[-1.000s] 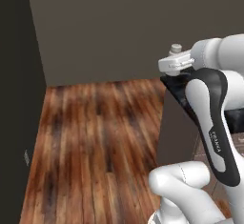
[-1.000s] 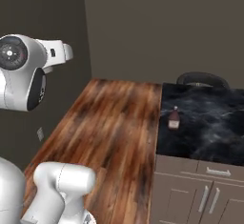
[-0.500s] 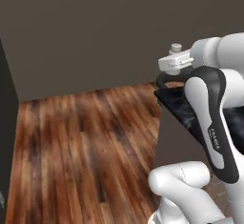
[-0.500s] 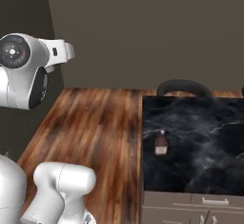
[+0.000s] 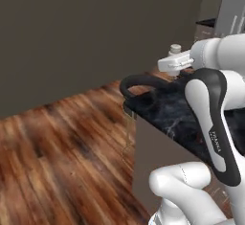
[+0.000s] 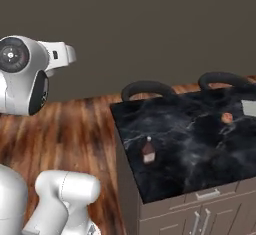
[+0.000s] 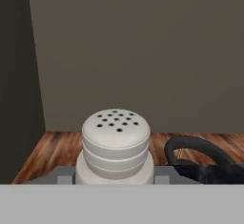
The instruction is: Move the shaker and ketchup from the cabinet to the dining counter.
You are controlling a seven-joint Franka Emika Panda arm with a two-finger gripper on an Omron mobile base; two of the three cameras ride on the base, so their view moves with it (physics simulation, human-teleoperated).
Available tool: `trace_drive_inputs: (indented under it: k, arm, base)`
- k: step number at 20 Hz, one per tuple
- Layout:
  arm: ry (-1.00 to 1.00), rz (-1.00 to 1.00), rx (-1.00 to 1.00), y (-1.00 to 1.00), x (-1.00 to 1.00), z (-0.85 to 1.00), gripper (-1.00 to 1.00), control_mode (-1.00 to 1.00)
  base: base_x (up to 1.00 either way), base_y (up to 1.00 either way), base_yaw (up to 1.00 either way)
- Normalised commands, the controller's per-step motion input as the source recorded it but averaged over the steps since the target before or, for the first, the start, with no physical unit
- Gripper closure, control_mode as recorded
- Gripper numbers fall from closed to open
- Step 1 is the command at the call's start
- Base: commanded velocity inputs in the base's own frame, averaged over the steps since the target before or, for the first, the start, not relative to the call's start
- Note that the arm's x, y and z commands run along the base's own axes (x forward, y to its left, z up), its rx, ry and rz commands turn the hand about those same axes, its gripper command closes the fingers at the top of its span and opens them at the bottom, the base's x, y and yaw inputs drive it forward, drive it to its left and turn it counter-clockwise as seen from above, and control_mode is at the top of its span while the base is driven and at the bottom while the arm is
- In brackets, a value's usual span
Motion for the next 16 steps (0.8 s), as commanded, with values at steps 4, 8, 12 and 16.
trace_drive_inputs:
  k: [4, 8, 12, 16]
  arm:
    - [0.00, 0.00, 0.00, 0.00, 0.00, 0.00, 1.00, 1.00]
    - [0.00, 0.00, 0.00, 0.00, 0.00, 0.00, 1.00, 1.00]
    - [0.00, 0.00, 0.00, 0.00, 0.00, 0.00, 1.00, 1.00]
    - [0.00, 0.00, 0.00, 0.00, 0.00, 0.00, 1.00, 1.00]
  base:
    - [0.36, 0.35, -0.68]
    - [0.28, 0.48, -0.73]
    - [0.23, 0.50, -0.74]
    - [0.27, 0.57, -0.73]
